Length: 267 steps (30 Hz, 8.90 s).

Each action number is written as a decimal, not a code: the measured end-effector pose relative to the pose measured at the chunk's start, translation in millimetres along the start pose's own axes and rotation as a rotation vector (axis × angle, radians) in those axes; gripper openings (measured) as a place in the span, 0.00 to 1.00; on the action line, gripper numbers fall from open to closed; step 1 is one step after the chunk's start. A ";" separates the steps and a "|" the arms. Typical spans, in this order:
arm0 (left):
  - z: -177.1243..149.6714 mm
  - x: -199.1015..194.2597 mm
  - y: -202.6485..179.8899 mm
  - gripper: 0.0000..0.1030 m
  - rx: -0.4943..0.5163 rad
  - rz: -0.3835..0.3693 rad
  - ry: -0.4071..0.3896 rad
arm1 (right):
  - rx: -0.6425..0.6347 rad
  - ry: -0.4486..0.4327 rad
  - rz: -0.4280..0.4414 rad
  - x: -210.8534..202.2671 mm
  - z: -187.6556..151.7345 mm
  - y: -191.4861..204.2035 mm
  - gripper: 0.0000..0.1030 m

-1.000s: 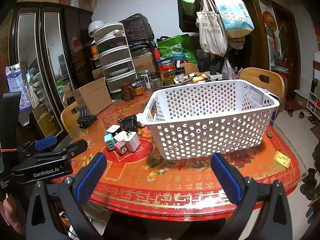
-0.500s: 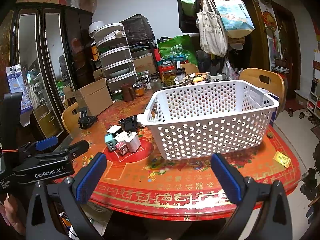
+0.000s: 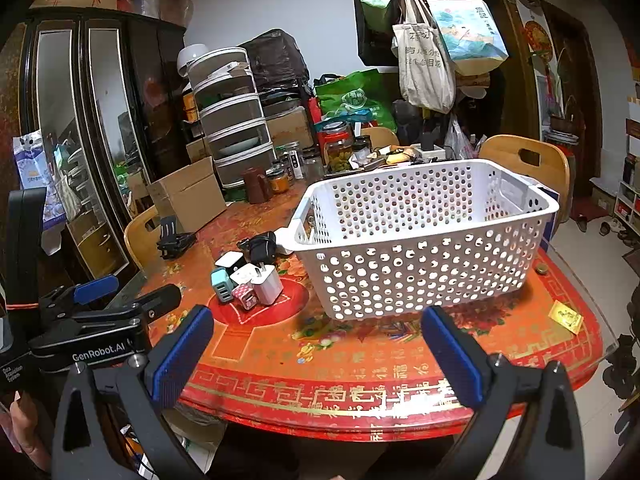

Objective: Organize rigid objects

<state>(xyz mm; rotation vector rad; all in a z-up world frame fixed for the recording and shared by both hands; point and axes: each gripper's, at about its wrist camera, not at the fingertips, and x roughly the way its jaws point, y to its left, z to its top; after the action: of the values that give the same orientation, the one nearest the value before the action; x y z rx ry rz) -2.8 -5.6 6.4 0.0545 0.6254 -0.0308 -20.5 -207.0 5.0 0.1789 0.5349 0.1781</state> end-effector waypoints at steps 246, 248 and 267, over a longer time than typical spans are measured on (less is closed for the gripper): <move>99.1 139.3 -6.3 0.43 0.130 0.072 0.021 | 0.188 0.288 -0.342 140.2 91.0 -232.1 0.14; 108.4 135.8 -20.5 0.43 0.161 0.068 0.007 | 0.191 0.285 -0.339 139.8 90.6 -232.8 0.14; 156.8 197.6 -194.2 0.43 0.513 -0.048 0.266 | 0.197 0.287 -0.323 140.2 90.3 -233.4 0.14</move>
<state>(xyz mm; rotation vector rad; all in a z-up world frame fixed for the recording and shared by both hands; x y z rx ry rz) 240.2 -211.3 9.4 0.5470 0.8729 -0.2337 173.3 -414.2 -37.3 0.2580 0.8588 -0.1674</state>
